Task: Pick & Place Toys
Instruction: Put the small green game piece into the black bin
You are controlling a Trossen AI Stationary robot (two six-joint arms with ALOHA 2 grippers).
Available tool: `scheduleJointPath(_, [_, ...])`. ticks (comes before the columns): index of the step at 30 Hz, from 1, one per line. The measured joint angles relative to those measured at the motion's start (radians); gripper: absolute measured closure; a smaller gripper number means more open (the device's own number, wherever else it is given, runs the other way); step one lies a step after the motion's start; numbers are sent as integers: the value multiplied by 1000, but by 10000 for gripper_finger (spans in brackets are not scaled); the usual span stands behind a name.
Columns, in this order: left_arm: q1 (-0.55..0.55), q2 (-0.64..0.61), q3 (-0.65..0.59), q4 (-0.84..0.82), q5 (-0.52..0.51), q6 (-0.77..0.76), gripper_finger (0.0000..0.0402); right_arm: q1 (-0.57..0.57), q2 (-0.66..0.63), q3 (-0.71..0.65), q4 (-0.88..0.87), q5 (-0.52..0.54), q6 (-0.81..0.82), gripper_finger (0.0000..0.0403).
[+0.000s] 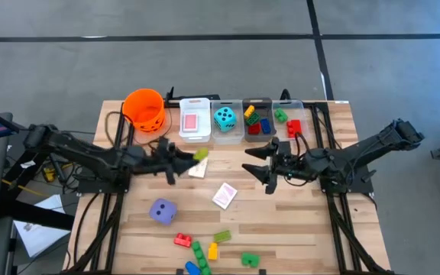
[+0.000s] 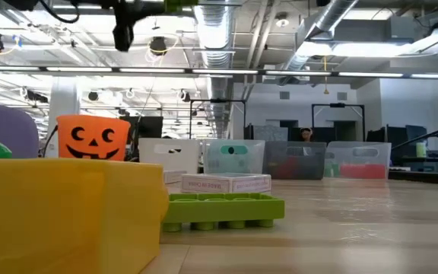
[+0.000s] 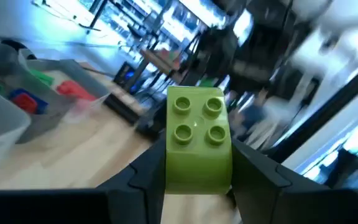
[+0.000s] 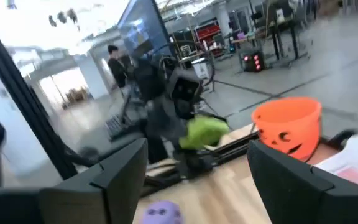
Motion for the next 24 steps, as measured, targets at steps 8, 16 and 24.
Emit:
scheduleJointPath(8, [5, -54, 0, 42, 128, -312, 266, 22, 55, 116, -3, -4, -438, 133])
scheduleJointPath(16, [4, 11, 0, 253, 304, -474, 266, 22, 198, 319, -154, -47, -542, 133])
scheduleJointPath(24, [-15, 71, 22, 309, 392, -527, 266, 21, 365, 522, -395, -135, -485, 133])
